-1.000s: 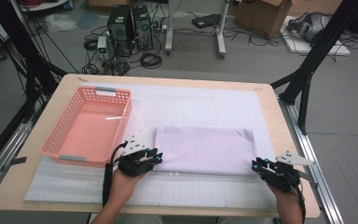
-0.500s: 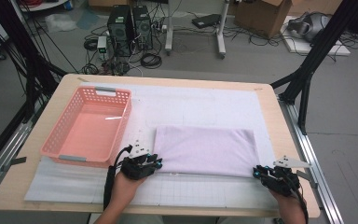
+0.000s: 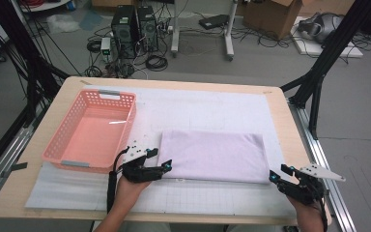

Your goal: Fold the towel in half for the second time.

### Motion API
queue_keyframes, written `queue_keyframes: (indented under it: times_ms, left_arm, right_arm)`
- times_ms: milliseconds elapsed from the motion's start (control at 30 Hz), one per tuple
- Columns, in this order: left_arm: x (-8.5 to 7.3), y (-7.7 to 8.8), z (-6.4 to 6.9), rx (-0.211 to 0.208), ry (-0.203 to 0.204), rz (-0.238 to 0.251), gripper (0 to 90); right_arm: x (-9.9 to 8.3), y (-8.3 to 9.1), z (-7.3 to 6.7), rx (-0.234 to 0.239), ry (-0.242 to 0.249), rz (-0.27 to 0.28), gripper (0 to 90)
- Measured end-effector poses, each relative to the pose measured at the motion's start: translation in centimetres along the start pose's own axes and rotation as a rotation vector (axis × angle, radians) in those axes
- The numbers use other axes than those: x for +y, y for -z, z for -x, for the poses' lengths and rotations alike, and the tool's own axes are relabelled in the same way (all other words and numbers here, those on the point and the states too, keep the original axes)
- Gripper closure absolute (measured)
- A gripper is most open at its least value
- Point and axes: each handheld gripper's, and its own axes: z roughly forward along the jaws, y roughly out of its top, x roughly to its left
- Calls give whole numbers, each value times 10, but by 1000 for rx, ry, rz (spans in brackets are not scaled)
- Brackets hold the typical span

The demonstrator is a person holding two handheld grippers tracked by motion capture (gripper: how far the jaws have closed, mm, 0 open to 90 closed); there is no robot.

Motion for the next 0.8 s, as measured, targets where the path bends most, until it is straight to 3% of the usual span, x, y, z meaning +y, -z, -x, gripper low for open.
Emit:
queue_keyframes:
  times_ms: [67, 233, 800]
  left_arm:
    - [0, 0, 0, -4, 2, 3, 197]
    - [-1, 1, -2, -11, 8, 3, 207]
    - [-2, -1, 0, -8, -7, -26, 222]
  right_arm:
    - [0, 1, 0, -4, -1, 3, 351]
    - [2, -3, -2, -1, 7, 8, 277]
    - [4, -9, -3, 2, 23, -4, 268]
